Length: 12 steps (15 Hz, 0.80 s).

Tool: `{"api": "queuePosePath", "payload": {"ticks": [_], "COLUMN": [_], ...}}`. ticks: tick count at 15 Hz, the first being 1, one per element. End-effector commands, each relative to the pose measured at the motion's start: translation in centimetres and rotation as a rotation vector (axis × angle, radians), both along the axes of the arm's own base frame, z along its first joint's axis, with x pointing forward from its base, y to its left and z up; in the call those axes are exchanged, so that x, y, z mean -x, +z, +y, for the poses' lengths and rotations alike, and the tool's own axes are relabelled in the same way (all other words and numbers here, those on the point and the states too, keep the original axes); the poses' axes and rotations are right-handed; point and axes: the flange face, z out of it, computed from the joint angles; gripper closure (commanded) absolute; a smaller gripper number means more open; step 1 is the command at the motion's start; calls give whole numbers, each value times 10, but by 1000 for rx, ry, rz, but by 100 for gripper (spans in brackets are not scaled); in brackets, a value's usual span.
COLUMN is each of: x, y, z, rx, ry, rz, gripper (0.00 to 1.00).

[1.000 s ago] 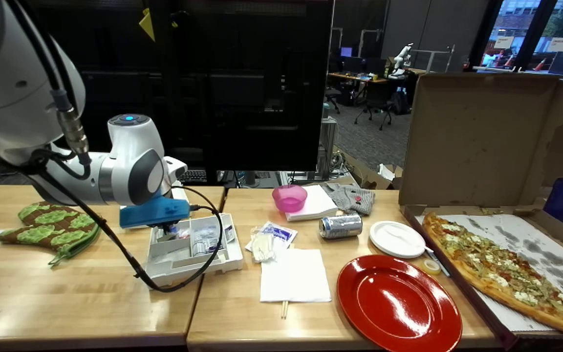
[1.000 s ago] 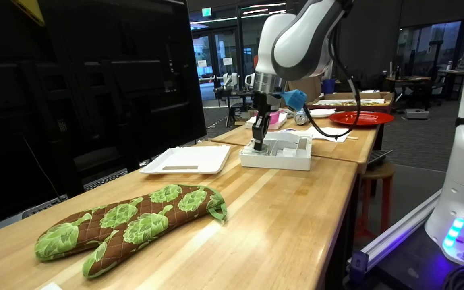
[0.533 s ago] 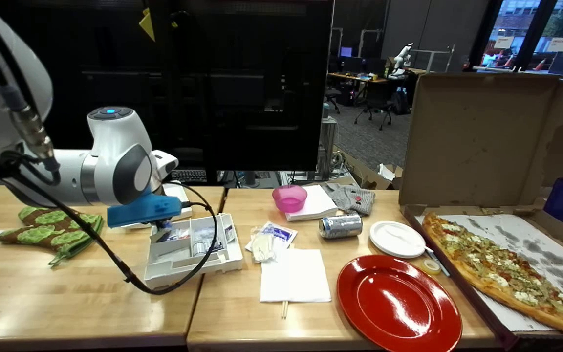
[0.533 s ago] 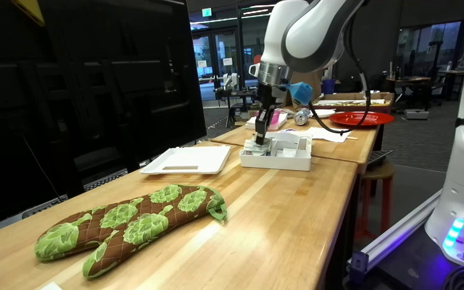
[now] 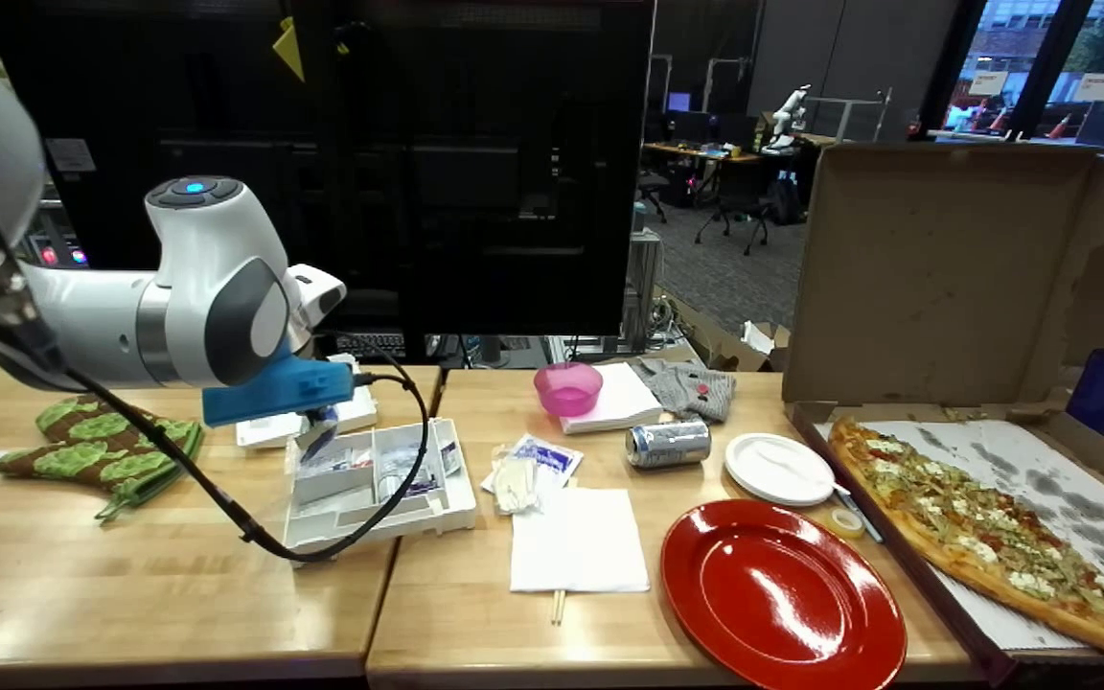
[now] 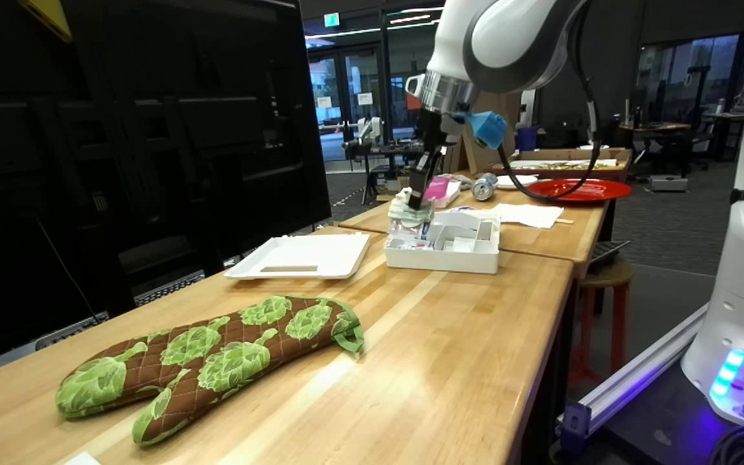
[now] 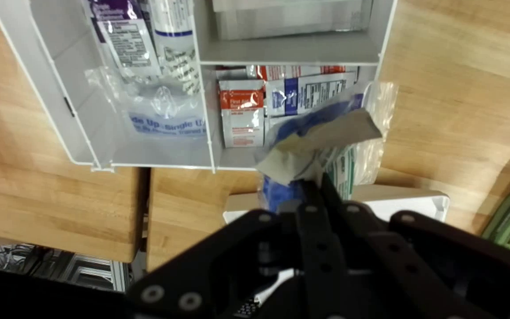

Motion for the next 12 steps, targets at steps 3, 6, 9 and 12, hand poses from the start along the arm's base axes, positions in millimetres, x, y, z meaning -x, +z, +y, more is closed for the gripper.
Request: {"api": "queuePosePath", "payload": {"ticks": [3, 6, 9, 12], "x": [9, 6, 3, 1], "y": [38, 52, 61, 65], "z": [-27, -50, -82, -118], "rx": [-51, -88, -128, -170], "ry": [-38, -80, -134, -183], "rz": [-87, -117, -135, -145], "gripper": [99, 99, 99, 99]}}
